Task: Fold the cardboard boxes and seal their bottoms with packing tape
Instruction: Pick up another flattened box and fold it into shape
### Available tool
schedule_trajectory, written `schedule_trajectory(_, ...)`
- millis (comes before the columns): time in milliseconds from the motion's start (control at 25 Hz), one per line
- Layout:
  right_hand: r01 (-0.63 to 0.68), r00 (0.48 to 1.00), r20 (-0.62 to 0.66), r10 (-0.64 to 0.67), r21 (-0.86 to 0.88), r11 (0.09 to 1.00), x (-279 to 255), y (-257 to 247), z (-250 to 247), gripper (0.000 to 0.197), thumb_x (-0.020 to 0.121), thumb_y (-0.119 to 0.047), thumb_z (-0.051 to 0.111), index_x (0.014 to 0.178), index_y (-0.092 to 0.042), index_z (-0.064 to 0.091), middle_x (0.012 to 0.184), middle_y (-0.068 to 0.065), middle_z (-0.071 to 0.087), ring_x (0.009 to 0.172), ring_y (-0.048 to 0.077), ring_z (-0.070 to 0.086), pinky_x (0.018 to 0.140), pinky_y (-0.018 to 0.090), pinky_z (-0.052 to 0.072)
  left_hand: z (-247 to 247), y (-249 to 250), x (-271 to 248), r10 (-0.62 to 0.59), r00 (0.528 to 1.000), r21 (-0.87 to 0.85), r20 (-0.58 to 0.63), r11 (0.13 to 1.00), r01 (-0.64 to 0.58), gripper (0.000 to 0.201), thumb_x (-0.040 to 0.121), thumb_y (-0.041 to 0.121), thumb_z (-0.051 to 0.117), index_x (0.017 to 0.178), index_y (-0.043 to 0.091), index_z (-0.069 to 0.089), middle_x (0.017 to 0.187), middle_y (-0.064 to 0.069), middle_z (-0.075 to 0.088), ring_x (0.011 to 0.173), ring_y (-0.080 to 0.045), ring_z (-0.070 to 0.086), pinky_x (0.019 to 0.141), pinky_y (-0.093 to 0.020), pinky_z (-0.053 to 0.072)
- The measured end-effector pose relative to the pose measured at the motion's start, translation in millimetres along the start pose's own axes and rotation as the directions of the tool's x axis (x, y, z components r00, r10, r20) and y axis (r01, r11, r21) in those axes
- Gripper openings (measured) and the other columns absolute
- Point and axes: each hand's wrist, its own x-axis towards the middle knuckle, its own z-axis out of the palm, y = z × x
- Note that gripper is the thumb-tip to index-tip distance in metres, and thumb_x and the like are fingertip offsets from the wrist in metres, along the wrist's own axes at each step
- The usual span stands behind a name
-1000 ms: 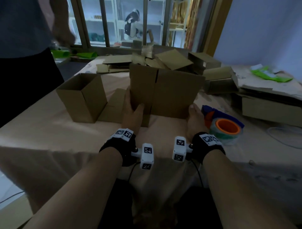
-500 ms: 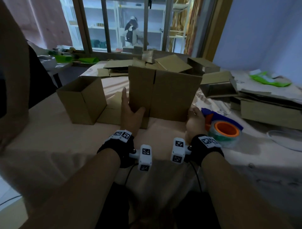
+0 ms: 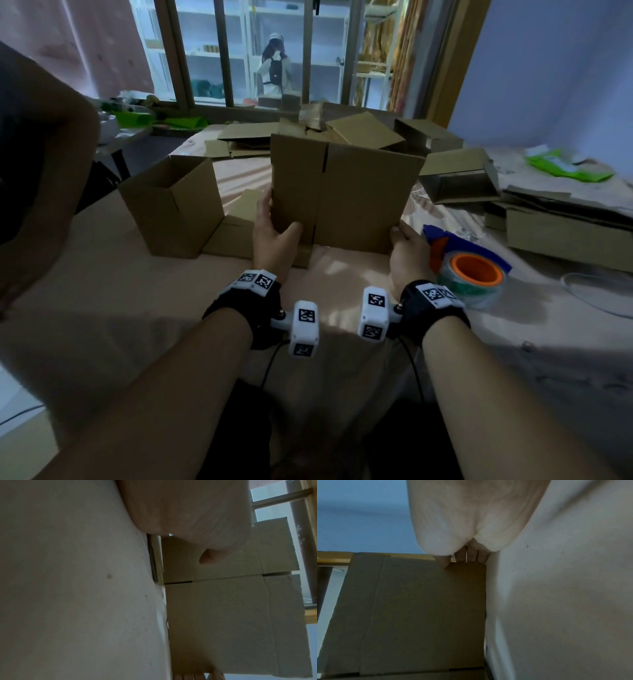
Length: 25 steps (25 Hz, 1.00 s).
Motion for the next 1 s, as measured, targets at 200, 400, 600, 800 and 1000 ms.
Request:
schedule_trajectory(200,-0.027,0.999,0.032,0.027,-0.012,1.0,-3.1,-5.3,-3.0,0.038,0.099,-0.018,0.046,0.131,-0.034,0.059,0.107,-0.017,0.054,0.104,0.011,0.053,0.096,0.03,0.038,-1.5,-1.1,2.1,-0.015,1.0,0.042,0.009,0.999,0.014,0.085,0.082,0.008,0.068,0.153,0.032,0.029,0.143,0.002,0.048,0.128,-0.012,0.05,0.104,-0.03,0.048)
schedule_trajectory(400,-0.035,0.998,0.052,0.034,0.012,0.999,-8.3,-9.7,-2.8,0.044,0.097,-0.008,0.046,0.135,-0.029,0.056,0.089,-0.028,0.051,0.088,0.001,0.053,0.088,0.027,0.038,-0.4,-3.9,2.9,-0.01,1.0,0.095,-0.002,0.995,0.011,0.093,0.077,0.016,0.074,0.154,0.034,0.026,0.148,0.003,0.046,0.133,-0.012,0.046,0.109,-0.035,0.044)
schedule_trajectory(600,-0.039,0.997,0.074,0.035,0.053,0.998,-7.6,-9.7,-3.5,0.044,0.098,-0.009,0.046,0.136,-0.03,0.053,0.09,-0.028,0.051,0.085,-0.006,0.049,0.088,0.026,0.037,-0.3,-9.8,8.6,0.043,0.996,0.264,0.078,0.963,-0.062,0.112,0.067,0.009,0.079,0.157,0.024,0.015,0.15,-0.002,0.04,0.138,-0.019,0.039,0.113,-0.038,0.037)
schedule_trajectory(800,-0.029,0.987,0.158,0.02,0.057,0.998,-4.1,-10.2,-7.3,0.04,0.099,-0.013,0.045,0.134,-0.03,0.055,0.109,-0.019,0.057,0.104,0.007,0.052,0.086,0.019,0.039,5.4,-11.5,9.4,0.004,0.999,0.46,0.038,0.887,-0.021,0.126,0.068,0.013,0.084,0.158,0.02,-0.004,0.149,-0.014,0.031,0.138,-0.031,0.031,0.111,-0.041,0.032)
schedule_trajectory(1000,0.012,0.983,0.181,-0.037,0.136,0.991,5.2,-2.9,-4.6,0.036,0.099,0.0,0.046,0.129,-0.016,0.056,0.126,0.009,0.061,0.099,0.013,0.062,0.088,0.025,0.049,8.3,-9.6,9.9,0.006,1.0,0.525,0.003,0.851,-0.007,0.13,0.07,0.031,0.084,0.156,0.017,-0.012,0.153,-0.017,0.026,0.139,-0.035,0.031,0.114,-0.053,0.03)
